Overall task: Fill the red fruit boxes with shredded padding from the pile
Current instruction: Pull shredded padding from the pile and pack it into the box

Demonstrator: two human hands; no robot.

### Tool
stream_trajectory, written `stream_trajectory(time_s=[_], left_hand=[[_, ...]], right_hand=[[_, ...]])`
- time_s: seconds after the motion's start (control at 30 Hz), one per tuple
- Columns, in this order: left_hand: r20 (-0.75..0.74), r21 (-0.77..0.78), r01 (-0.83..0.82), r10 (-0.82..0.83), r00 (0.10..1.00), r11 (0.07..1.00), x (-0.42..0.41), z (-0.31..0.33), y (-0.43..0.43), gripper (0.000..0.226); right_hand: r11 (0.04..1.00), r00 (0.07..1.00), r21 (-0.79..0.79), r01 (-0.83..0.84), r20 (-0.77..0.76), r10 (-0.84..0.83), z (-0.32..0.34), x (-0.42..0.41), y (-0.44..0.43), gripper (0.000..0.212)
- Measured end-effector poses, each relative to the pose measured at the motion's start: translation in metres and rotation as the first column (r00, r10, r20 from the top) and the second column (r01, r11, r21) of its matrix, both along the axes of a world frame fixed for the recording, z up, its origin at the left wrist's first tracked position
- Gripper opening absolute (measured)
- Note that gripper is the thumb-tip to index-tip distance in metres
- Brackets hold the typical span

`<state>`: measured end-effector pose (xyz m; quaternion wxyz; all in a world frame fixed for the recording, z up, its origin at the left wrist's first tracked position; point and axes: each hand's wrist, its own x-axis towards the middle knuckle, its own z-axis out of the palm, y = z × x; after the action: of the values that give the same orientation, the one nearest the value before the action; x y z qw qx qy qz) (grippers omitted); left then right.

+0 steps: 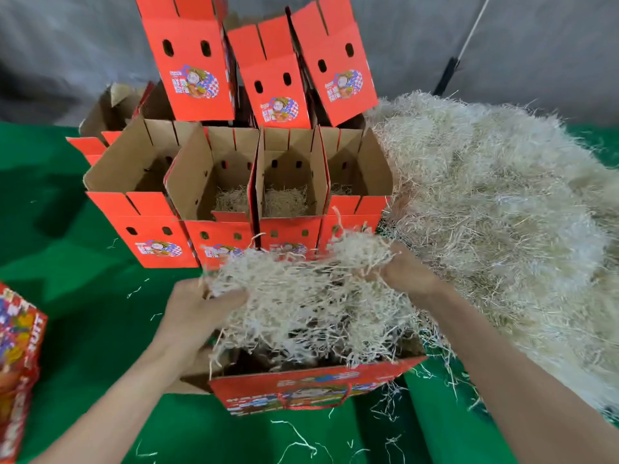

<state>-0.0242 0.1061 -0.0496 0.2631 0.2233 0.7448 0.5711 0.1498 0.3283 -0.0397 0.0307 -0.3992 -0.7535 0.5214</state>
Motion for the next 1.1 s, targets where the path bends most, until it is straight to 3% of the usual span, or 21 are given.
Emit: stream_trajectory(time_s=[0.07, 0.2, 0.3, 0.4, 0.53, 0.63, 0.7, 0.77, 0.83, 0.9, 1.0, 1.1], left_hand=[[0.035, 0.01, -0.004, 0.003, 0.999, 1.0, -0.004, 0.0, -0.002, 0.02], [-0.013, -0.069, 0.198, -0.199, 0.98, 0.978, 0.018, -0.001, 0.014, 0.051], [0.019, 0.043, 0.284, -0.285, 0.958, 0.958, 0.031, -0.001, 0.022, 0.053], [0.075, 0.015, 0.203, -0.203, 0.976, 0.979, 0.012, -0.005, 0.018, 0.052], [0.137, -0.061, 0.269, -0.259, 0.956, 0.961, -0.008, -0.009, 0.001, 0.049], [0.279, -0.077, 0.22, -0.191, 0.941, 0.972, -0.01, -0.013, 0.004, 0.09], [0.43, 0.003, 0.303, -0.275, 0.86, 0.953, 0.0, -0.005, 0.013, 0.109], [0.45, -0.029, 0.446, -0.387, 0.805, 0.895, 0.02, -0.003, 0.026, 0.122], [0.325, -0.123, 0.429, -0.372, 0.869, 0.895, 0.033, -0.012, 0.037, 0.095], [0.226, -0.133, 0.287, -0.253, 0.941, 0.949, 0.026, -0.022, 0.041, 0.066], [0.335, -0.059, 0.133, -0.106, 0.936, 0.989, 0.009, -0.023, 0.034, 0.043], [0.395, -0.048, 0.132, -0.102, 0.913, 0.99, 0.01, -0.022, 0.03, 0.029]], right_hand=[[0.999, 1.0, 0.033, -0.009, -0.014, 0.01, -0.002, 0.006, -0.001, 0.038], [0.972, 0.974, -0.059, -0.226, -0.047, 0.223, 0.012, -0.014, -0.035, 0.033], [0.95, 0.952, 0.07, -0.305, -0.022, 0.307, 0.005, -0.032, -0.047, 0.029], [0.986, 0.985, 0.02, -0.165, -0.042, 0.166, 0.001, -0.023, -0.036, 0.021], [0.988, 0.984, -0.097, -0.117, -0.144, 0.102, -0.004, -0.006, -0.025, 0.044], [0.998, 0.971, -0.03, -0.057, -0.236, 0.048, -0.006, -0.011, -0.026, 0.029], [0.998, 0.952, -0.054, 0.02, -0.304, -0.036, 0.001, -0.022, -0.036, 0.025], [0.993, 0.936, -0.116, -0.029, -0.351, -0.014, 0.006, -0.034, -0.052, 0.029], [0.962, 0.947, -0.211, -0.171, -0.306, 0.101, 0.006, -0.037, -0.064, 0.034], [0.93, 0.952, -0.265, -0.256, -0.237, 0.194, 0.011, -0.027, -0.058, 0.06], [0.915, 0.936, -0.26, -0.308, -0.258, 0.241, 0.014, -0.001, -0.036, 0.065], [0.922, 0.946, -0.258, -0.289, -0.222, 0.235, 0.0, 0.012, -0.036, 0.063]])
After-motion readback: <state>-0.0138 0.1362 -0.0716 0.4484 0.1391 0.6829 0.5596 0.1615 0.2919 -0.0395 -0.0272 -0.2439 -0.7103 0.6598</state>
